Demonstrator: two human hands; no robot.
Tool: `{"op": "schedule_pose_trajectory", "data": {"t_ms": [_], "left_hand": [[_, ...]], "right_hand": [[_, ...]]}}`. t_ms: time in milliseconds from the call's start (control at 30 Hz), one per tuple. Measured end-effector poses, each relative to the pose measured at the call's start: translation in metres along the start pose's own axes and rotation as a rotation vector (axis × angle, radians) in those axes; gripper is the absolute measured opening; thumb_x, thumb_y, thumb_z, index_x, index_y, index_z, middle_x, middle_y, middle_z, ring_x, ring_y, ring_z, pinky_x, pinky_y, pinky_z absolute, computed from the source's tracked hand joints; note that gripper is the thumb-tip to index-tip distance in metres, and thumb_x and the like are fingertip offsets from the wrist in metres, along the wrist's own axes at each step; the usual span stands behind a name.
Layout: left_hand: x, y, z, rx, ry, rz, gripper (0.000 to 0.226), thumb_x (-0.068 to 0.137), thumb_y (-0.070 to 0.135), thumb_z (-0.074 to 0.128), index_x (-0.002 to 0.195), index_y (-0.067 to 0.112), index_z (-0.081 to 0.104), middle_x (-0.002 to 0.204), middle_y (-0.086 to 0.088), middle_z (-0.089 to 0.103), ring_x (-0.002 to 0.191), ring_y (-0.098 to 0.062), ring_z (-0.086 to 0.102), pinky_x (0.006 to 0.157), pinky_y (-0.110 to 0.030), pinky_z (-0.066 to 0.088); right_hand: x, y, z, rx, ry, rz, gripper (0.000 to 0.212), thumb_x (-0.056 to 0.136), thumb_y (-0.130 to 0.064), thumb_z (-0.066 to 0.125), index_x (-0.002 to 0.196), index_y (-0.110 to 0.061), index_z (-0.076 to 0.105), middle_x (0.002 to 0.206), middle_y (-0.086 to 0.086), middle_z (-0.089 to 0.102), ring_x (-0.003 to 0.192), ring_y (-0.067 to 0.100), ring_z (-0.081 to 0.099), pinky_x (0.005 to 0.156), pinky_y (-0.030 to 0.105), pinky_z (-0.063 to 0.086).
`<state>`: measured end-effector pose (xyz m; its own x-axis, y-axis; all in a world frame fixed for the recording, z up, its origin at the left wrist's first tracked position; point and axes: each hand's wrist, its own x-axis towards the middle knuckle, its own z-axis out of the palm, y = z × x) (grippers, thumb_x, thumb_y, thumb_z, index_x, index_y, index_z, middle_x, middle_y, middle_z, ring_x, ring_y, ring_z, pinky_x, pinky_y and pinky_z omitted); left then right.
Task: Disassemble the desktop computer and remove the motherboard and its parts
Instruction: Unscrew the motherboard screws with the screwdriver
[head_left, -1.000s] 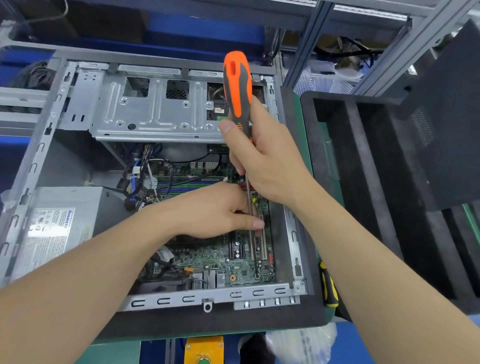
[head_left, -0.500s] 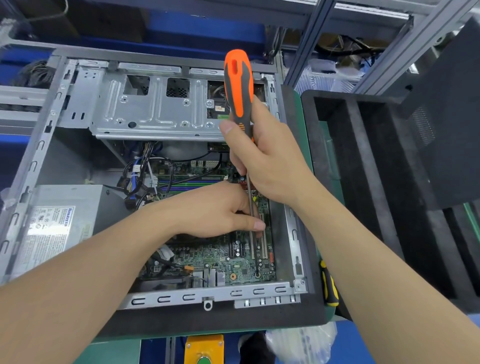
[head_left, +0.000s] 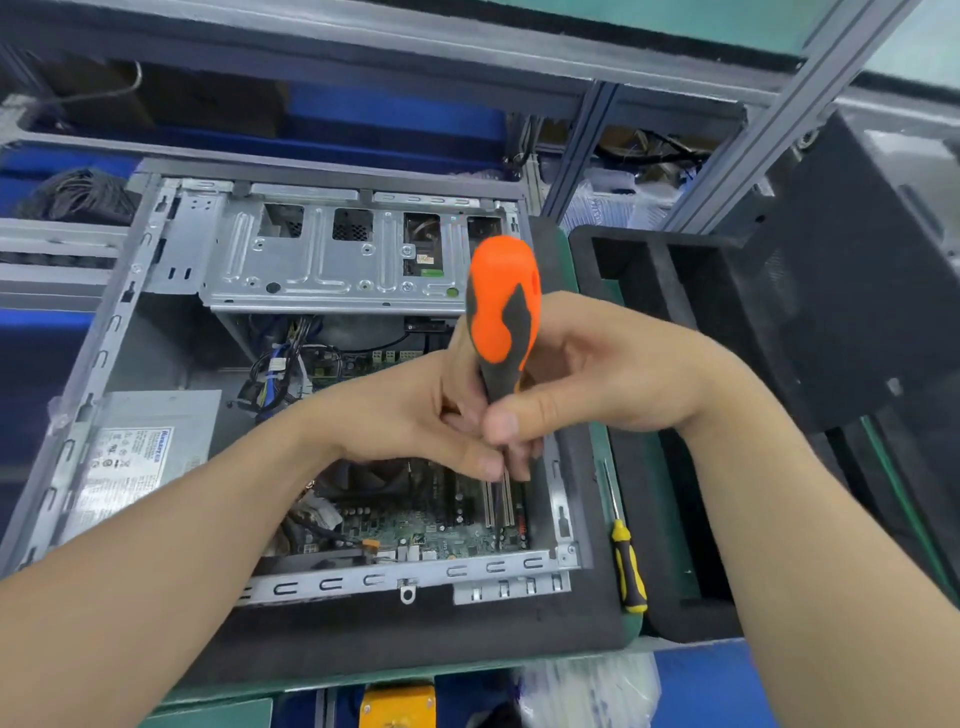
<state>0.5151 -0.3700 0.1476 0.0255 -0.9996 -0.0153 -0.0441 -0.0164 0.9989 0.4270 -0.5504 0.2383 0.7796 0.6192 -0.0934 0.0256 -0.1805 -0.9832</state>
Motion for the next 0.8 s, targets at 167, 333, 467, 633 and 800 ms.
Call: {"op": "schedule_pose_trajectory", "data": {"t_ms": [167,333,467,633,800], "left_hand": [[0.008,0.007,0.018,0.047,0.064,-0.009,0.029,0.080,0.005,0.075,0.093,-0.020,0.066,0.084,0.006,0.077,0.083,-0.014,0.068,0.077,-0.026,0.052],[0.010,0.020,0.038,0.024,0.083,-0.070,0.016,0.075,0.034,0.071,0.071,0.019,0.075,0.076,-0.016,0.069,0.070,-0.031,0.048,0.067,-0.035,0.036],[0.013,0.040,0.051,0.077,0.039,-0.109,0.015,0.076,0.030,0.065,0.071,0.028,0.079,0.069,-0.028,0.056,0.061,-0.026,0.035,0.058,-0.030,0.027],[0.008,0.054,0.051,0.189,-0.007,-0.216,0.025,0.078,0.024,0.066,0.089,0.005,0.078,0.066,0.018,0.065,0.058,-0.001,0.042,0.059,-0.015,0.035],[-0.002,0.053,0.043,0.144,0.027,-0.196,0.047,0.080,0.035,0.080,0.106,-0.003,0.068,0.088,-0.014,0.072,0.082,-0.024,0.050,0.066,-0.021,0.040]], "right_hand": [[-0.026,-0.032,0.021,-0.124,0.144,0.138,0.013,0.094,0.002,0.070,0.100,0.012,0.064,0.091,0.030,0.067,0.077,0.045,0.069,0.075,0.059,0.059],[-0.043,-0.084,0.045,-0.816,0.498,0.312,0.041,0.088,-0.061,0.070,0.086,-0.020,0.069,0.078,0.002,0.070,0.071,0.020,0.064,0.070,0.044,0.053],[-0.038,-0.126,0.072,-1.145,0.680,0.518,0.070,0.092,-0.077,0.047,0.063,-0.014,0.052,0.052,0.001,0.049,0.046,0.015,0.050,0.044,0.033,0.040],[-0.020,-0.138,0.086,-1.148,0.545,0.778,0.048,0.105,-0.044,0.052,0.066,-0.019,0.040,0.064,-0.004,0.045,0.055,0.017,0.047,0.045,0.024,0.034],[-0.024,-0.148,0.086,-1.254,0.266,0.708,0.032,0.100,-0.038,0.057,0.084,-0.011,0.059,0.074,0.000,0.057,0.056,0.016,0.048,0.045,0.028,0.035]]}}
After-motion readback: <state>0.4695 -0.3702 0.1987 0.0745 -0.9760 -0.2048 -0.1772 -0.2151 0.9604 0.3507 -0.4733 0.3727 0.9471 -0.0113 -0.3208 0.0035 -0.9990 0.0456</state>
